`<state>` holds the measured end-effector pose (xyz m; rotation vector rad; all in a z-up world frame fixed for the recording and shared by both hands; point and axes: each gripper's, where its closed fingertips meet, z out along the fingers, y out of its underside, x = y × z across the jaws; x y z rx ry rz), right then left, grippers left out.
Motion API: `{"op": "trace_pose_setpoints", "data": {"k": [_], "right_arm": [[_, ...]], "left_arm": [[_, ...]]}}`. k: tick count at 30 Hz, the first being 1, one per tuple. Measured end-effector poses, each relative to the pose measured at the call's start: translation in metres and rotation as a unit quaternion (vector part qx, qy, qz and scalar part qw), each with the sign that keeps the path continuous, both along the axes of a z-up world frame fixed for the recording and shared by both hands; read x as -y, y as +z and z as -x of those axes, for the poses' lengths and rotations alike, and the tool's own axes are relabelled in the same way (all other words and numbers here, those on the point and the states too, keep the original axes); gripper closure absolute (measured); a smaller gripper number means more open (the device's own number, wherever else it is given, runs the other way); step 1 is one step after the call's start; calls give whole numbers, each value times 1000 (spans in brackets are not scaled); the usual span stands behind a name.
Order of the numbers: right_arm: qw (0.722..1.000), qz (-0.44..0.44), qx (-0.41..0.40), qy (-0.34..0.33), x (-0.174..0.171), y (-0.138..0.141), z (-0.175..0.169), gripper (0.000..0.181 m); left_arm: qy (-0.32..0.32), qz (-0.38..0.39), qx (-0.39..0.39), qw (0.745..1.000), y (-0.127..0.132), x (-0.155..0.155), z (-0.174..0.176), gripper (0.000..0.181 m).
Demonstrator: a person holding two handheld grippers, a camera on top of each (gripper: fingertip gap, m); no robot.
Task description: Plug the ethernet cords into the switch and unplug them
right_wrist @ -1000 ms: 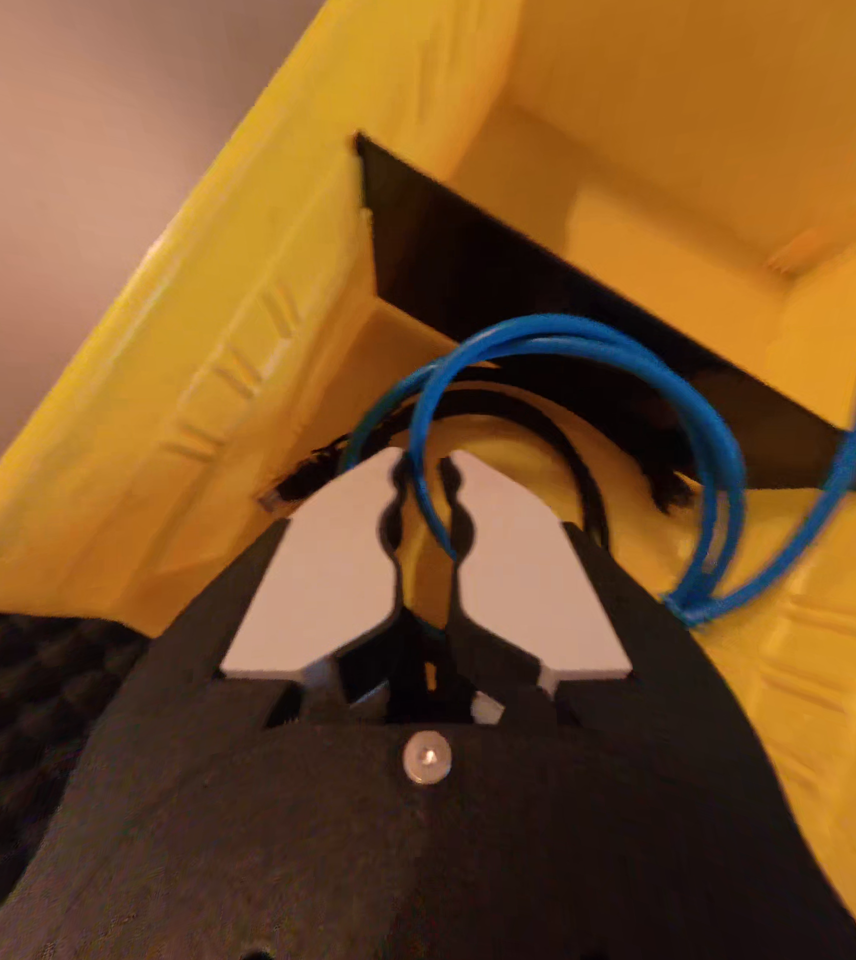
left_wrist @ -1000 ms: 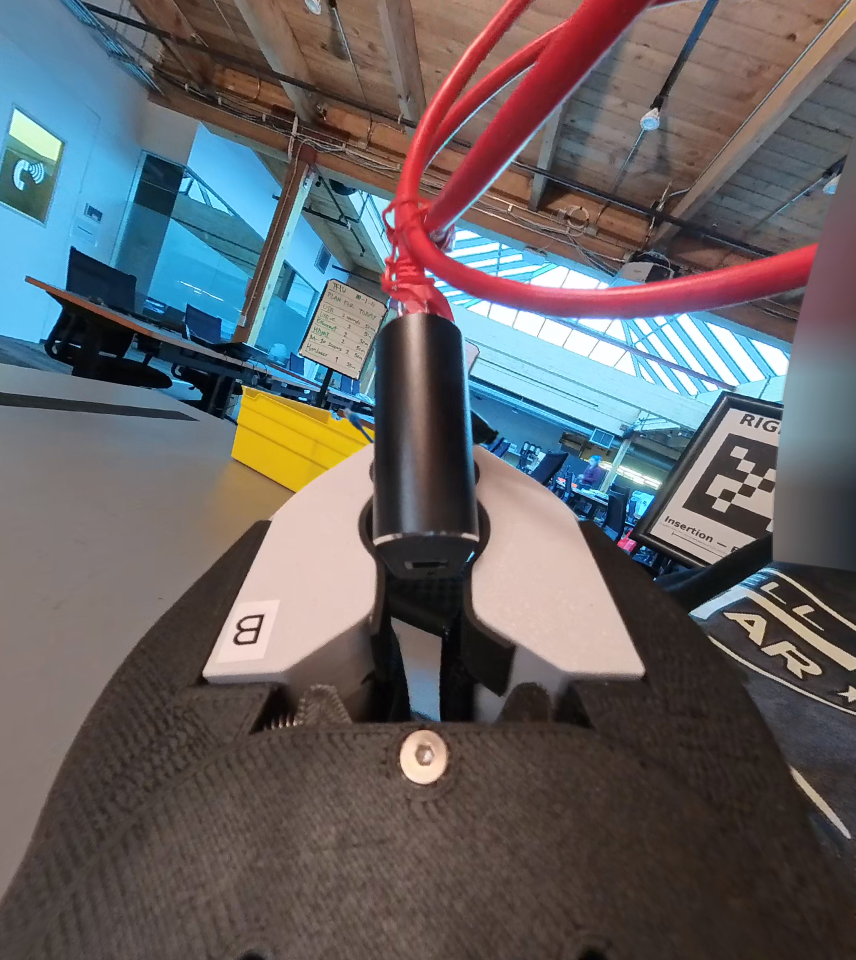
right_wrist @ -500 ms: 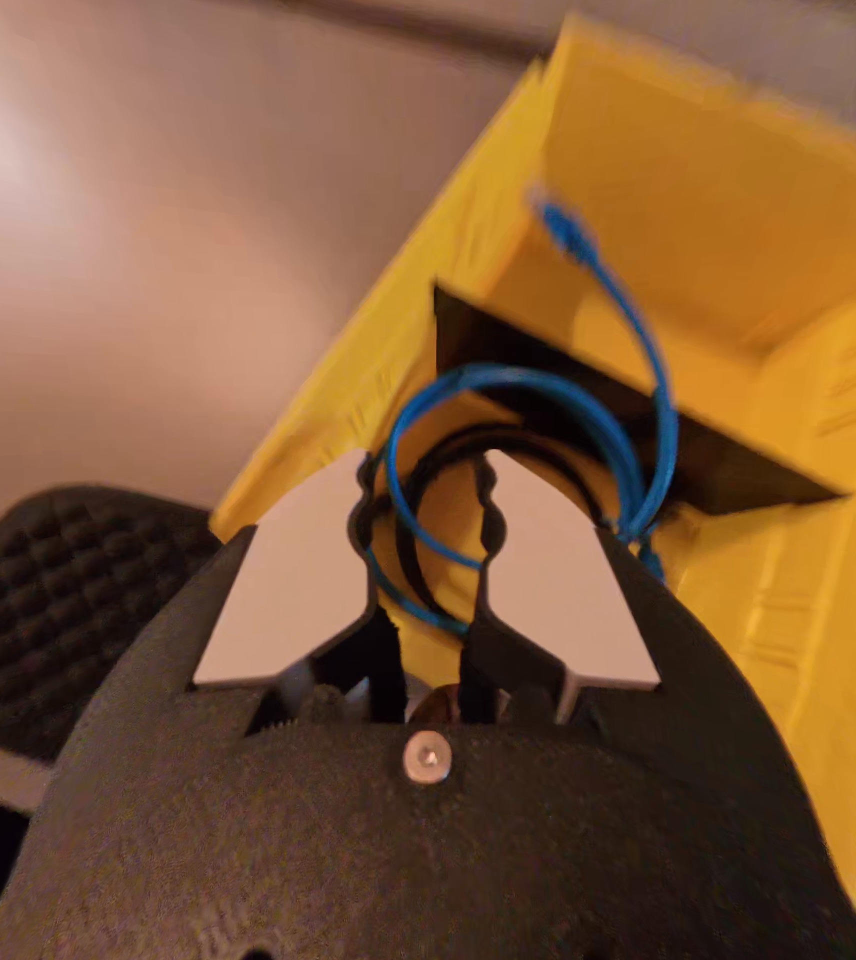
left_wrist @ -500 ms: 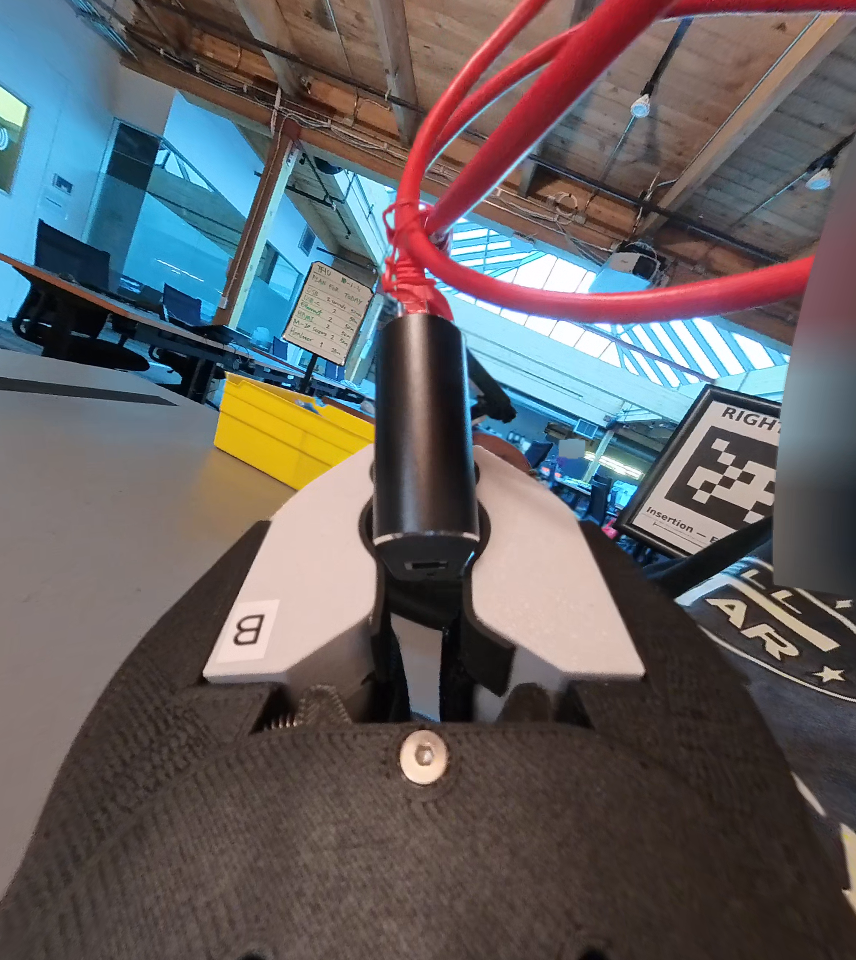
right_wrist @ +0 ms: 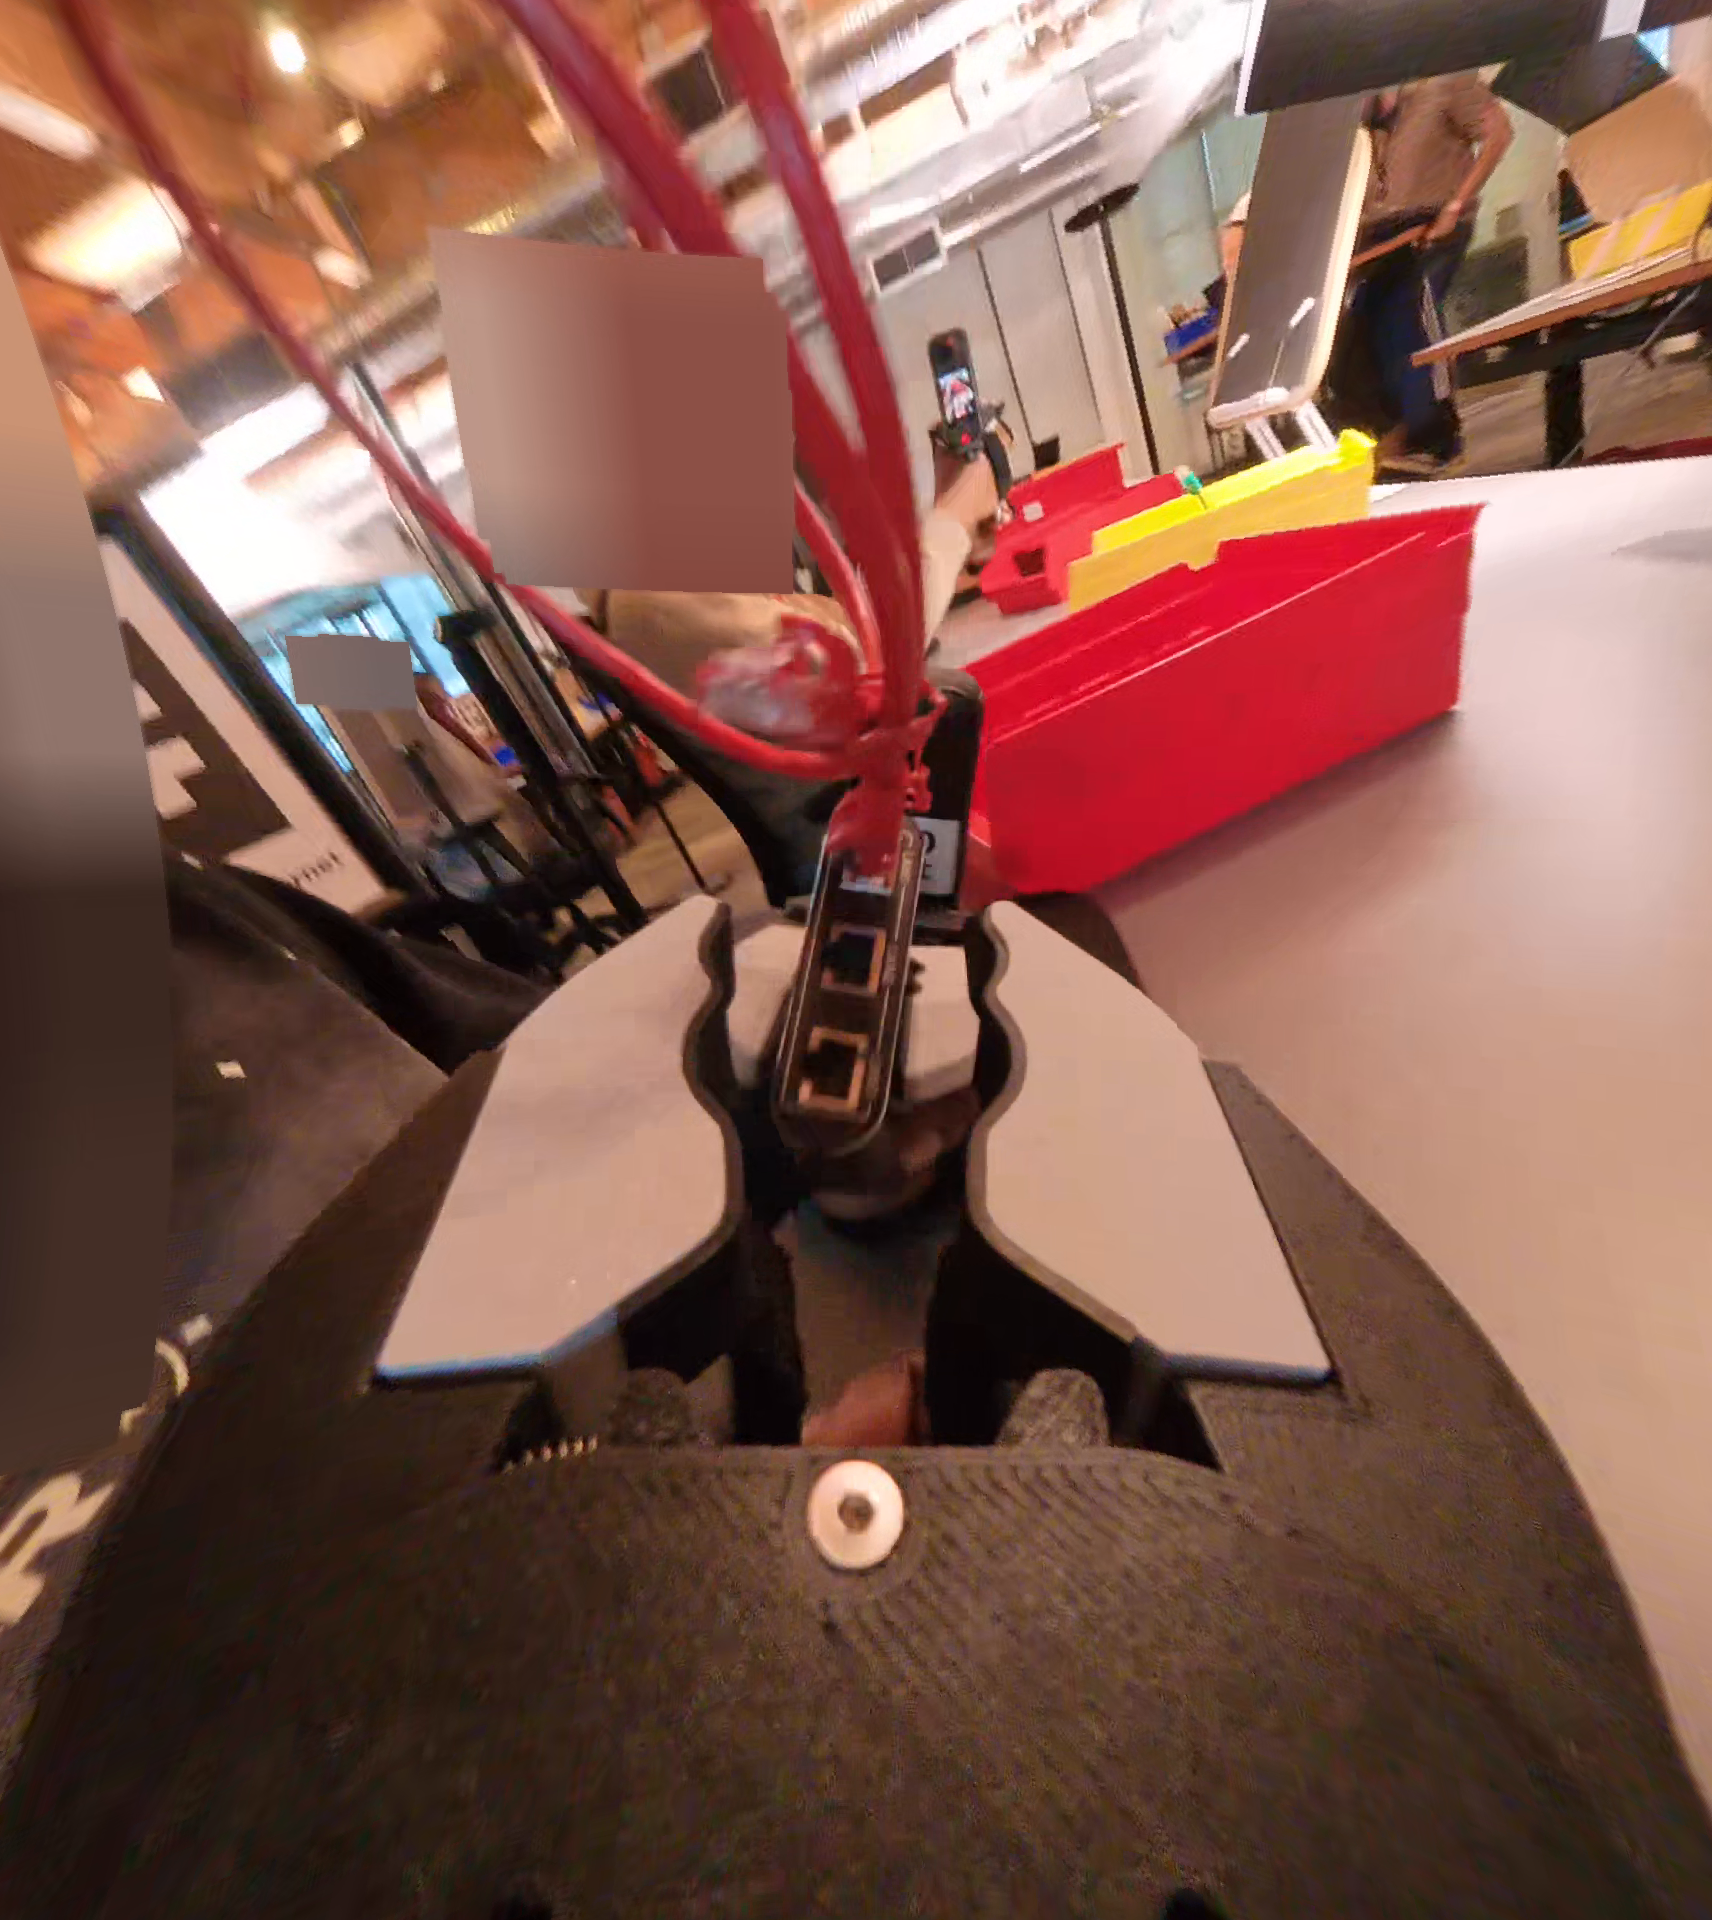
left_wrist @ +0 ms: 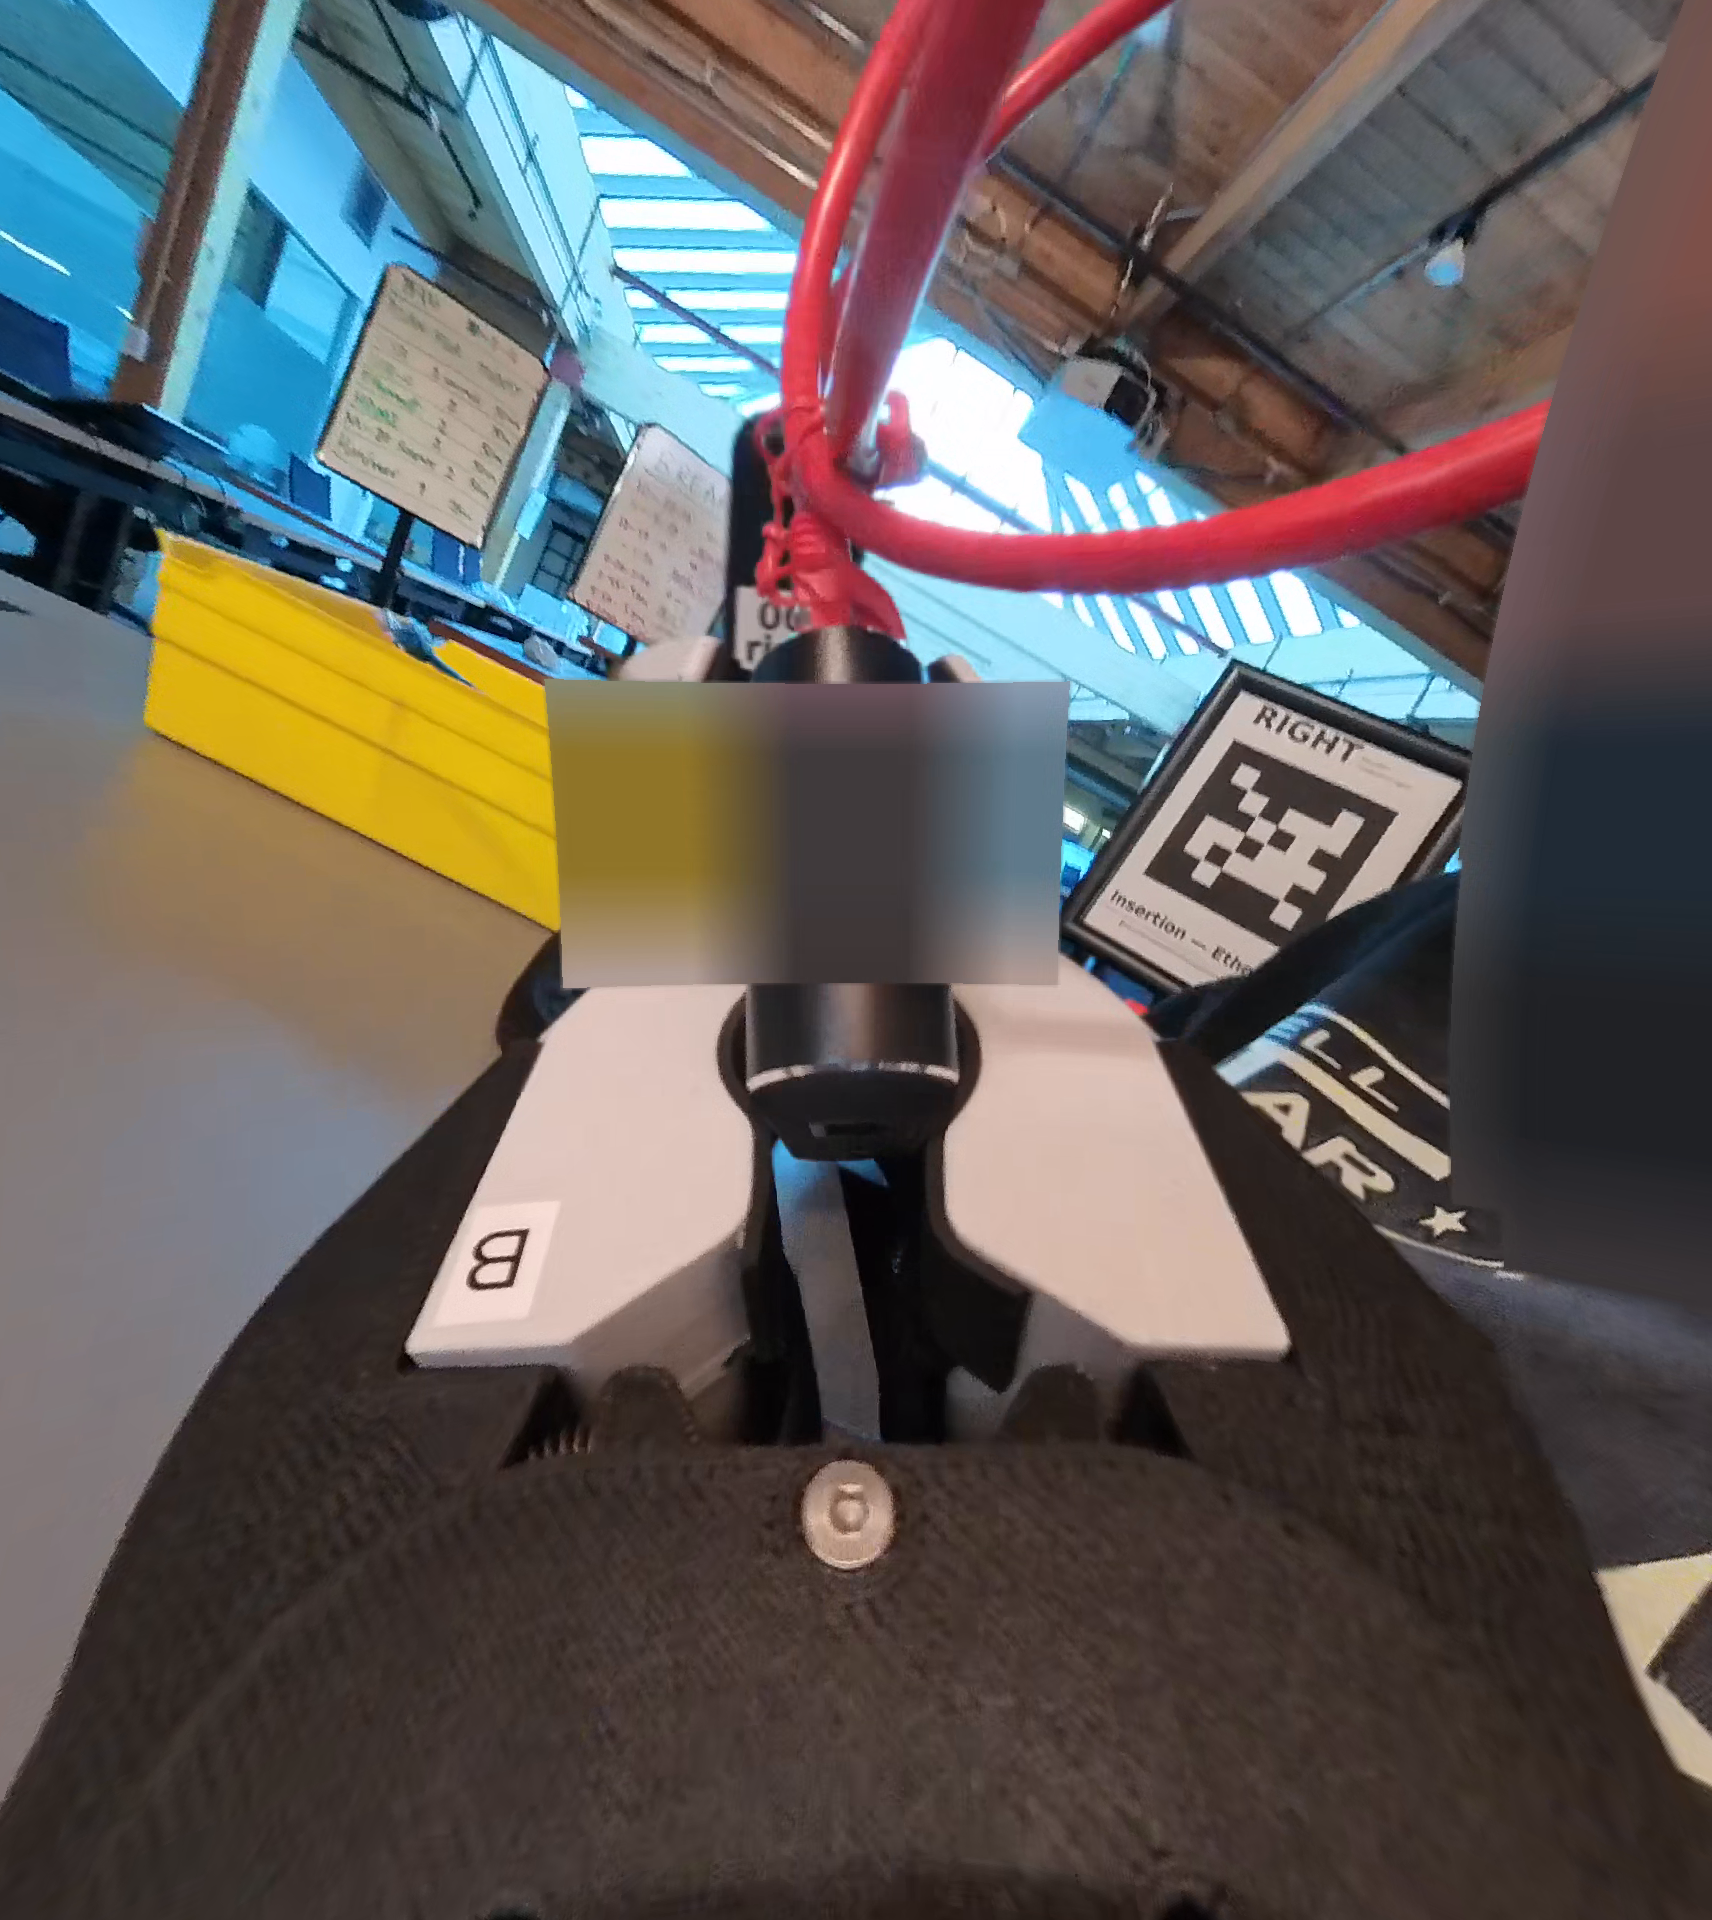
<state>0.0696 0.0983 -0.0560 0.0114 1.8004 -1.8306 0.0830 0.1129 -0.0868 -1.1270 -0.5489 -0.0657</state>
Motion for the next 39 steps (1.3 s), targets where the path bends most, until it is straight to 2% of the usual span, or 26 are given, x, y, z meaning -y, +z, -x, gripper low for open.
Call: {"op": "trace_pose_setpoints", "data": {"k": [3, 5, 8, 15, 22, 25, 31, 39], "right_arm": [[999, 21, 44, 7, 9, -2, -5, 145], [998, 38, 50, 12, 7, -1, -6, 163], [999, 26, 24, 41, 2, -8, -13, 165], [995, 53, -67, 43, -7, -11, -14, 167], [981, 102, -156, 56, -7, -12, -37, 167], [970, 119, -200, 63, -12, -11, -43, 167], [933, 139, -328, 48, -20, -17, -47, 162], [910, 123, -389, 67, -29, -25, -51, 164]], "left_arm": [[-15, 40, -1, 999, -9, -11, -4, 154], [-16, 75, -5, 997, -17, -18, -5, 155], [-10, 111, -12, 994, -25, -24, -5, 155], [8, 108, -21, 994, -22, -22, -2, 155], [57, 101, -125, 985, -2, -13, -10, 150], [83, 137, -190, 969, 0, -17, -15, 153], [154, 228, -307, 911, -3, -20, -18, 155], [142, 258, -327, 898, -9, -26, -22, 155]]}}
